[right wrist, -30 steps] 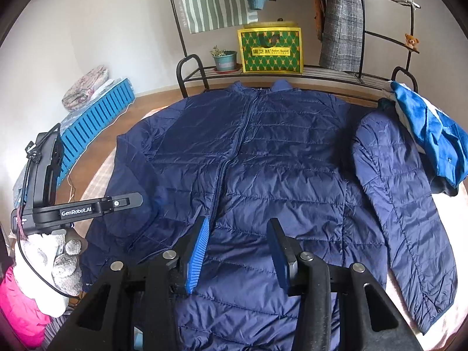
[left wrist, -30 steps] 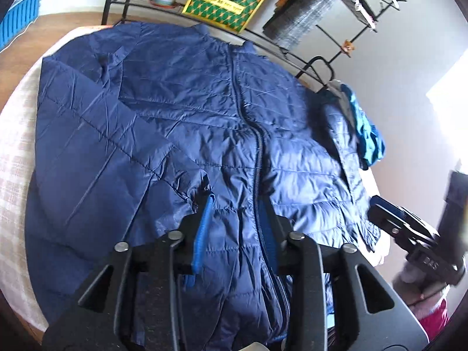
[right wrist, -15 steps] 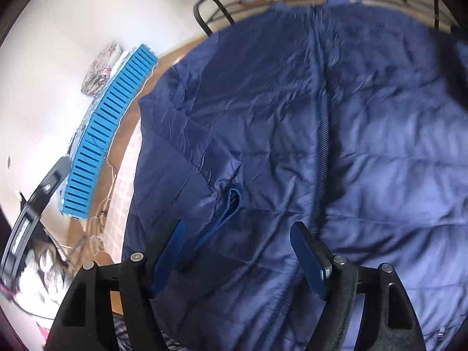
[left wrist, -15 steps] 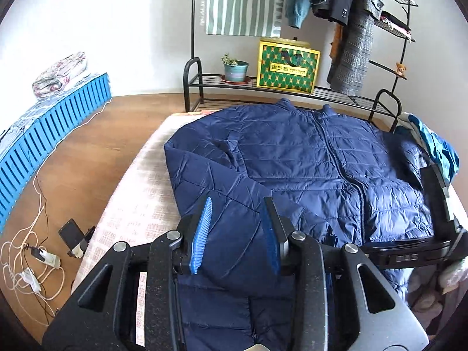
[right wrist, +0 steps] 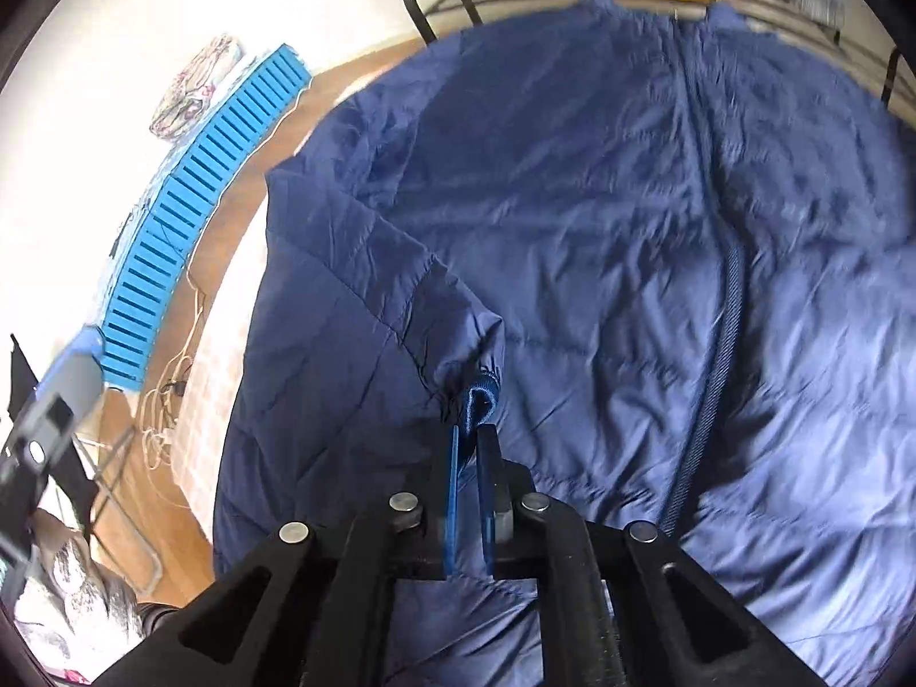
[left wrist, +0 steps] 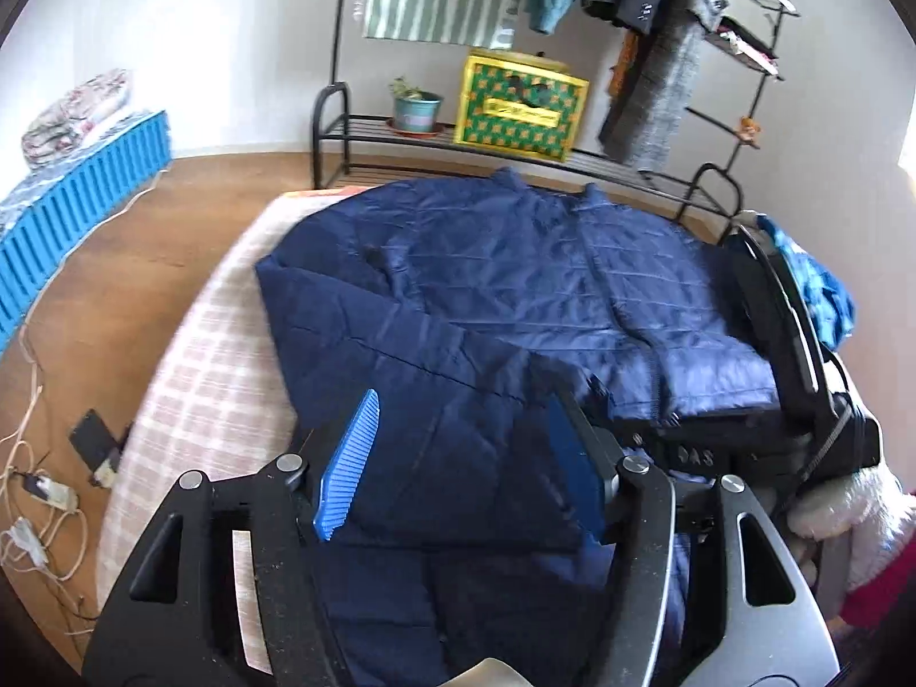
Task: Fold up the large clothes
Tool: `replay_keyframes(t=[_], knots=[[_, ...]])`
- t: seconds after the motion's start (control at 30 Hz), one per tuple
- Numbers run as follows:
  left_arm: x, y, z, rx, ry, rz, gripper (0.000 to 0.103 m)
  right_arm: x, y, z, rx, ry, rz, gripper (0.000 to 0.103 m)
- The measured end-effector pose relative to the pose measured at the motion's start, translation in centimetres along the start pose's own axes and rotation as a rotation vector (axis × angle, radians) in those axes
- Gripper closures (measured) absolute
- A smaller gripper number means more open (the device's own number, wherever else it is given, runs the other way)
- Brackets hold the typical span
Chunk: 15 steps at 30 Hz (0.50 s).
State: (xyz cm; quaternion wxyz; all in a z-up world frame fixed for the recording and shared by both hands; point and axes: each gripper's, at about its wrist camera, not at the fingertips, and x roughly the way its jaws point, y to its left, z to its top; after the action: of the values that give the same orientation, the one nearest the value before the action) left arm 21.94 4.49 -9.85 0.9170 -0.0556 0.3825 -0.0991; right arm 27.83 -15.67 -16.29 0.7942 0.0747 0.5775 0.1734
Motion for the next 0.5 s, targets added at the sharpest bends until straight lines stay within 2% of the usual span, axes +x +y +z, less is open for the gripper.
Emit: replay_keyframes(t=[0.07,0.1,0.17,0.33,0.5], knots=[[-0.9,-1.5,0.2,0.025,-0.029,-0.033,0.037,-1.7,-0.4,0.4,-0.015,-0.036,-0.019,0.1],[-1.4,-2.4,0.3,0.044,-0.044,-0.036,0.031,-2.5,-0.5,0.6,-0.02,-0.053,-0.03,0.1],[-2.0,-4.0,0.5,0.069,-0.069,-0.045,0.025,-4.1,-1.0,1.1,-0.033,-0.09,-0.061,0.1],[-1.8,-7.4,1.0,0.127,-0.063,-0.074,0.024,-6.8,-2.2,2.7,-0.063,-0.151,-0.148,0.1],[0.0,-9.8,0.9,0.175,-0.019,-0.049,0.024,-8.9,-4.9,4.3,-0.063,-0.192,-0.25,0.1]])
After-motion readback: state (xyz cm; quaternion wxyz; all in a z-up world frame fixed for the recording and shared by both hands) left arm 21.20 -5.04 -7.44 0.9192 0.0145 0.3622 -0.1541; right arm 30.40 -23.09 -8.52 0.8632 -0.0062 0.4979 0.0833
